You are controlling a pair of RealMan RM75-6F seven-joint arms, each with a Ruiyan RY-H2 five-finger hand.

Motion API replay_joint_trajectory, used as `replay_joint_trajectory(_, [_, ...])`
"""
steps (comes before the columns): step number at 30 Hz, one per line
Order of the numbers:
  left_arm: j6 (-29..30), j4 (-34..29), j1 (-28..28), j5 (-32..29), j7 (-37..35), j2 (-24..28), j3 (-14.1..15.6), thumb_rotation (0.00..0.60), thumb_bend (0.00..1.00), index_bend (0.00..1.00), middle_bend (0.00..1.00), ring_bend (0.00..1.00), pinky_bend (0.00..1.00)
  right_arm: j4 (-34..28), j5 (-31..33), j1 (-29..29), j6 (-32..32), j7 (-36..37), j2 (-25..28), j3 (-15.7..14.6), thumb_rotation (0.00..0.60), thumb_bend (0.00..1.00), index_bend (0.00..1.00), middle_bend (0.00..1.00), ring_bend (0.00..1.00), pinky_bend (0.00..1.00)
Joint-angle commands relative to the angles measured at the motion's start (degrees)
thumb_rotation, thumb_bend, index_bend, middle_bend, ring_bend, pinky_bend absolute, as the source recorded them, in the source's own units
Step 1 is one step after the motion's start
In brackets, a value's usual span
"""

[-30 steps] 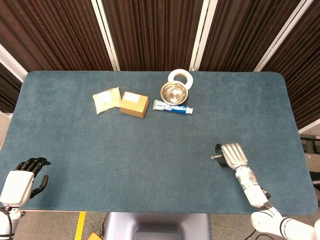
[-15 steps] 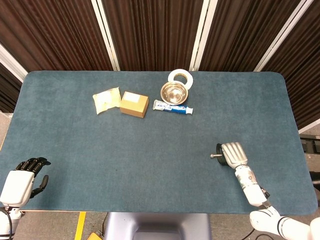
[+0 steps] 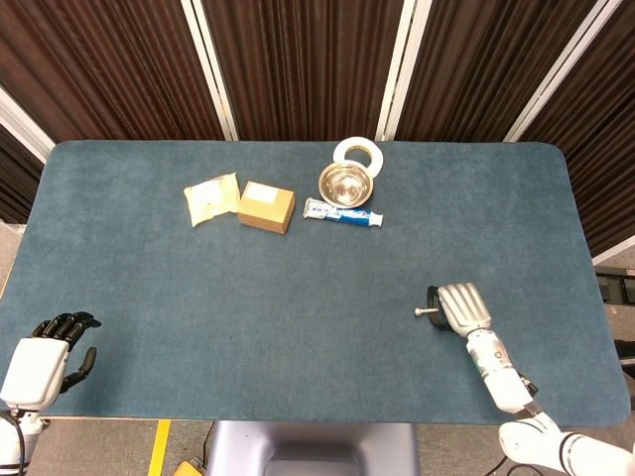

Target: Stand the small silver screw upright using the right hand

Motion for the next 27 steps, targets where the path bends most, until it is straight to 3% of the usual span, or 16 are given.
replay_joint_trajectory(1, [0.00,-0.02,0.00,0.00,-0.02,0.00,0.00,0.600,0.45,0.36,0.30,0.28,0.38,-1.60,0.85,-0.07,-0.09,-1.09,1.00,-0.01,0.600,0.46,0.78,0.95,0.98,0.87])
replay_joint_trajectory(14, [-0.01,-0.01,-0.02,0.01,0.11,-0.05,0.00,0.600,0.45,0.36,0.30,0.28,0.38,-5.67,4.25,0.33,-0.98,-5.18,3.72,0.03,0.600,0.46,0.76,0.95,0.98,0.87])
replay_joint_trajectory(27, [0.01,-0.02,0.06,-0.17,0.45,0.03,-0.05,0.600,0.45,0.36,0.30,0.28,0.38,-9.89,6.91,1.48,1.01,-15.17,6.54,-0.29,0.600,0.47,0.76,0.95,0.98,0.87])
